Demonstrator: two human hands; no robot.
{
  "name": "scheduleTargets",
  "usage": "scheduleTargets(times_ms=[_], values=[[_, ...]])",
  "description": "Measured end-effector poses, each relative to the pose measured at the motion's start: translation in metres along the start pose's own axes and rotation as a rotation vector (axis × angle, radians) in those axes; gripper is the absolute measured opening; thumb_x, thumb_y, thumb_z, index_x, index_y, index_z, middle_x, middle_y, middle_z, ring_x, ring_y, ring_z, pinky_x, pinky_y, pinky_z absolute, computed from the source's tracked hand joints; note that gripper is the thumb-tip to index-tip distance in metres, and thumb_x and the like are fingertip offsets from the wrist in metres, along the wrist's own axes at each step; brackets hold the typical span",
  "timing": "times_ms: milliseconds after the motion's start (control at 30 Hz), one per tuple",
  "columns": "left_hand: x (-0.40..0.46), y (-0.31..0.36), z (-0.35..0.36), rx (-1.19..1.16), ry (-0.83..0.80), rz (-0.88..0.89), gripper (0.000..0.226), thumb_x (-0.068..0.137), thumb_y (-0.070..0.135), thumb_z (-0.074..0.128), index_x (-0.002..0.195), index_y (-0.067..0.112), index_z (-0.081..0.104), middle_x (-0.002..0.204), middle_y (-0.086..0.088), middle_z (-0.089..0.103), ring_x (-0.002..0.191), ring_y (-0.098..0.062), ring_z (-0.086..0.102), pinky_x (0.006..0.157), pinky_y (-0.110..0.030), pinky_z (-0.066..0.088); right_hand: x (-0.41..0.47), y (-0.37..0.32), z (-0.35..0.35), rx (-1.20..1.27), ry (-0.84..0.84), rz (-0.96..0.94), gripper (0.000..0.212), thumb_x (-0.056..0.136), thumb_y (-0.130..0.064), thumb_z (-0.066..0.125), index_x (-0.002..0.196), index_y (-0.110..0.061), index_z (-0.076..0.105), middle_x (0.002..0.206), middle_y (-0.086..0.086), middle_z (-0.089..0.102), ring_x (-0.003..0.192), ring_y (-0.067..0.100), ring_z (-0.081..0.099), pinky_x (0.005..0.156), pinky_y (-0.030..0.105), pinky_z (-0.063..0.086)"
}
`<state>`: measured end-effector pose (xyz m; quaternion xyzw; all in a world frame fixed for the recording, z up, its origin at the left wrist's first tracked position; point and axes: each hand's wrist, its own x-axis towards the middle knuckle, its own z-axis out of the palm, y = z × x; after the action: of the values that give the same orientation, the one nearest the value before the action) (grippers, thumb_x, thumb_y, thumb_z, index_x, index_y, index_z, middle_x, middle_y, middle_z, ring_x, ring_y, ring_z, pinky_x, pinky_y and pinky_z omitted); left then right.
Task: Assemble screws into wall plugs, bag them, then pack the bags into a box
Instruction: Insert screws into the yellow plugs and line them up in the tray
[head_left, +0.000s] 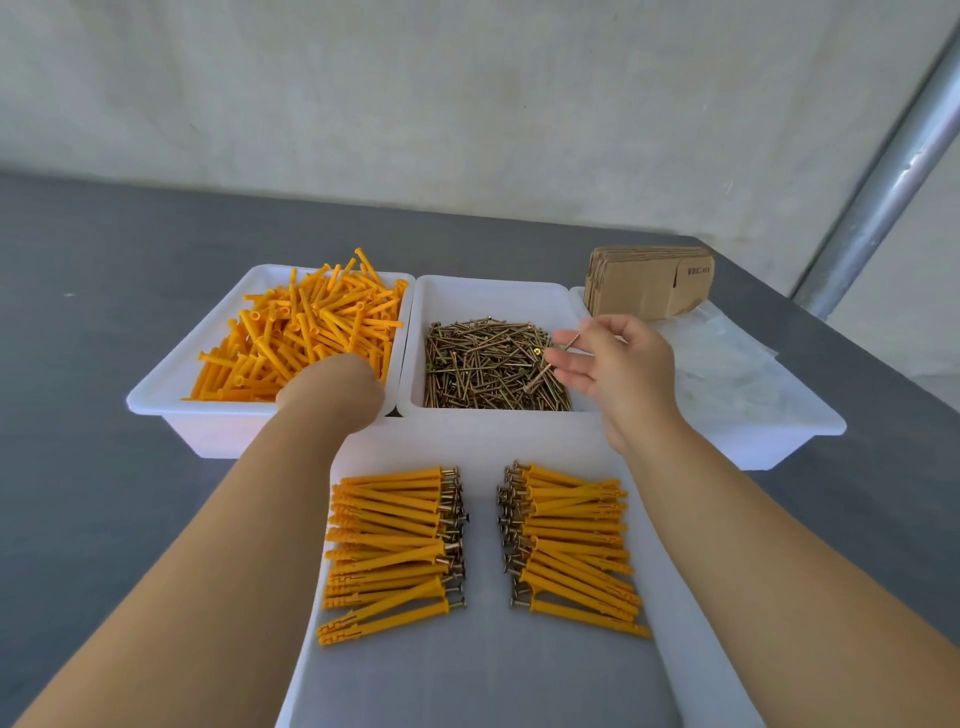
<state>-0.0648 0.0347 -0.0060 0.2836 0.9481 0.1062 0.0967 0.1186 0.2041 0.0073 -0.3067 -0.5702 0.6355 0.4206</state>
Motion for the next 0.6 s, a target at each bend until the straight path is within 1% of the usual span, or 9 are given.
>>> scheduleTargets(times_ms=[67,133,167,233,300,367,433,500,600], values=[[-0.001,-0.002,-0.003,-0.002,0.004,0.025,0.027,0.101,0.025,0.044,0.085,0.009,0.058,0.090,-0.009,0.061,0.091,-0.027,0.058,0.088,-0.040,0.051,-0.004,0.001,-0.001,0.127,-0.041,0.057,0.006,0.101,-0.017,0.048,0.103,-0.012,0.052,0.089,0.011,0.076,0.079,0.028,0.076,0.063,0.032,0.060],[-0.004,-0.005,-0.009,0.019,0.011,0.036,0.030,0.099,0.025,0.049,0.074,0.010,0.057,0.078,-0.006,0.057,0.077,-0.021,0.055,0.073,-0.033,0.046,-0.005,0.005,-0.002,0.137,-0.074,0.086,0.008,0.104,-0.019,0.043,0.105,-0.014,0.049,0.090,0.014,0.076,0.081,0.030,0.075,0.066,0.036,0.061],[-0.006,-0.005,-0.012,0.039,0.014,0.044,0.029,0.097,0.025,0.050,0.073,0.010,0.057,0.076,-0.006,0.057,0.074,-0.020,0.053,0.070,-0.032,0.043,-0.005,0.006,-0.002,0.118,-0.081,0.088,0.008,0.104,-0.020,0.042,0.105,-0.016,0.048,0.091,0.014,0.075,0.081,0.030,0.075,0.067,0.037,0.060],[-0.009,-0.008,-0.017,0.080,-0.014,0.054,0.027,0.097,0.024,0.049,0.078,0.009,0.060,0.083,-0.007,0.060,0.078,-0.021,0.055,0.075,-0.035,0.046,-0.004,0.009,-0.001,0.084,-0.093,0.082,0.009,0.105,-0.021,0.042,0.107,-0.018,0.049,0.094,0.014,0.074,0.083,0.027,0.075,0.070,0.037,0.059],[-0.012,-0.010,-0.019,0.116,-0.069,0.050,0.026,0.100,0.023,0.045,0.096,0.007,0.065,0.101,-0.009,0.064,0.098,-0.026,0.058,0.094,-0.041,0.048,-0.002,0.011,-0.001,0.057,-0.105,0.068,0.011,0.104,-0.022,0.044,0.111,-0.019,0.052,0.096,0.012,0.073,0.085,0.025,0.075,0.073,0.036,0.058],[-0.014,-0.012,-0.022,0.144,-0.065,0.047,0.028,0.101,0.019,0.043,0.115,0.007,0.064,0.116,-0.010,0.063,0.114,-0.029,0.055,0.104,-0.042,0.043,0.000,0.013,-0.002,0.046,-0.112,0.062,0.016,0.103,-0.019,0.045,0.116,-0.019,0.053,0.099,0.011,0.072,0.088,0.023,0.075,0.076,0.035,0.057],[-0.014,-0.010,-0.024,0.178,-0.047,0.044,0.032,0.101,0.015,0.046,0.128,0.008,0.062,0.129,-0.012,0.059,0.124,-0.030,0.052,0.106,-0.040,0.041,0.001,0.015,-0.004,0.044,-0.114,0.062,0.023,0.100,-0.014,0.046,0.122,-0.019,0.053,0.101,0.011,0.072,0.092,0.022,0.074,0.080,0.034,0.055],[-0.013,-0.006,-0.026,0.231,-0.045,0.020,0.036,0.099,0.009,0.048,0.134,0.010,0.058,0.138,-0.013,0.054,0.131,-0.032,0.047,0.107,-0.040,0.039,0.002,0.016,-0.005,0.039,-0.114,0.061,0.028,0.099,-0.012,0.048,0.126,-0.018,0.053,0.099,0.010,0.074,0.094,0.021,0.073,0.084,0.035,0.055],[-0.012,-0.006,-0.029,0.299,-0.001,-0.039,0.032,0.096,0.006,0.051,0.126,0.010,0.063,0.130,-0.013,0.058,0.121,-0.032,0.054,0.099,-0.039,0.047,0.002,0.017,-0.004,-0.024,-0.088,0.022,0.035,0.096,-0.007,0.053,0.130,-0.017,0.052,0.087,0.007,0.075,0.093,0.022,0.072,0.085,0.036,0.058]])
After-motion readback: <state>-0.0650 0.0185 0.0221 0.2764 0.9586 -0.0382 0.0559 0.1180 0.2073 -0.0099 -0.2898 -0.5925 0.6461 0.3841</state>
